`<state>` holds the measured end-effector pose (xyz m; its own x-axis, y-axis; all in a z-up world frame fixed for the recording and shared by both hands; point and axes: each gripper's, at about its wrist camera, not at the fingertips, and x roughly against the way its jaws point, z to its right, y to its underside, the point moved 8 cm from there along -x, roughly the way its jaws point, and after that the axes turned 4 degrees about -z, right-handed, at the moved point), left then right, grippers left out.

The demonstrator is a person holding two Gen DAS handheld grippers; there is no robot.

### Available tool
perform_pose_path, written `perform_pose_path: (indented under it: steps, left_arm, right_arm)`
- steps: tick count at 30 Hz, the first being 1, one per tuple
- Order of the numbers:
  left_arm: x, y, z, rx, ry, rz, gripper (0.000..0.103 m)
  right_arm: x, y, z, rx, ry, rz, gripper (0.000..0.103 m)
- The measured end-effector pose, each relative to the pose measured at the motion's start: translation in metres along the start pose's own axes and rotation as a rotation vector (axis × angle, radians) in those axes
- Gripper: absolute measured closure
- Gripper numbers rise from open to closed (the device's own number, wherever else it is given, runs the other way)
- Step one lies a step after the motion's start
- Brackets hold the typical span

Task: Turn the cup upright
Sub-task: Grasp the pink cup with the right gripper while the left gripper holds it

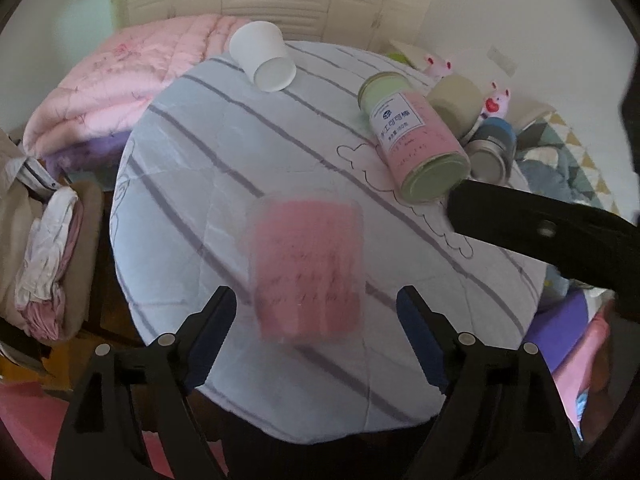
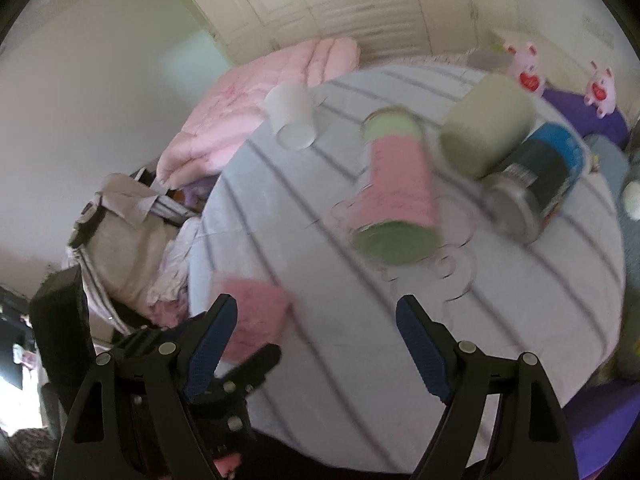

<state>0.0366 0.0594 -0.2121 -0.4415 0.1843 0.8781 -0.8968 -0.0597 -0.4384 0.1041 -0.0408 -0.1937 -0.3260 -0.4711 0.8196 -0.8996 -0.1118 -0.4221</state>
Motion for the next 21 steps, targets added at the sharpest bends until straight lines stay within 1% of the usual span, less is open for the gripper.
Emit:
perform_pose_path:
  steps: [3,5,7,11,16,21]
  left_arm:
    - [0.003,0.005,-0.006,0.004,0.028,0.003,0.019]
    - [0.003,0.009,-0.009,-0.003,0.04,-0.002,0.019]
    - [0.001,0.013,-0.009,-0.004,0.056,-0.009,0.019]
    - [-0.001,0.015,-0.01,0.004,0.104,-0.02,0.019]
    - [-0.005,0.012,-0.017,0.007,0.116,-0.026,0.019]
    - [-0.01,0.011,-0.017,0.004,0.117,-0.04,0.019]
  right_arm:
    - [-0.014,0.002,-0.011,0.01,0.012,-0.025,0.02]
    - [-0.027,0.005,-0.017,-0.001,0.001,-0.062,0.02]
    - [-0.04,0.007,-0.02,-0.017,-0.02,-0.098,0.02]
    - [-0.065,0.013,-0.026,-0.087,-0.087,-0.185,0.02]
    - [-0.082,0.013,-0.035,-0.113,-0.138,-0.231,0.02]
    - [-0.098,0.012,-0.04,-0.156,-0.216,-0.272,0.02]
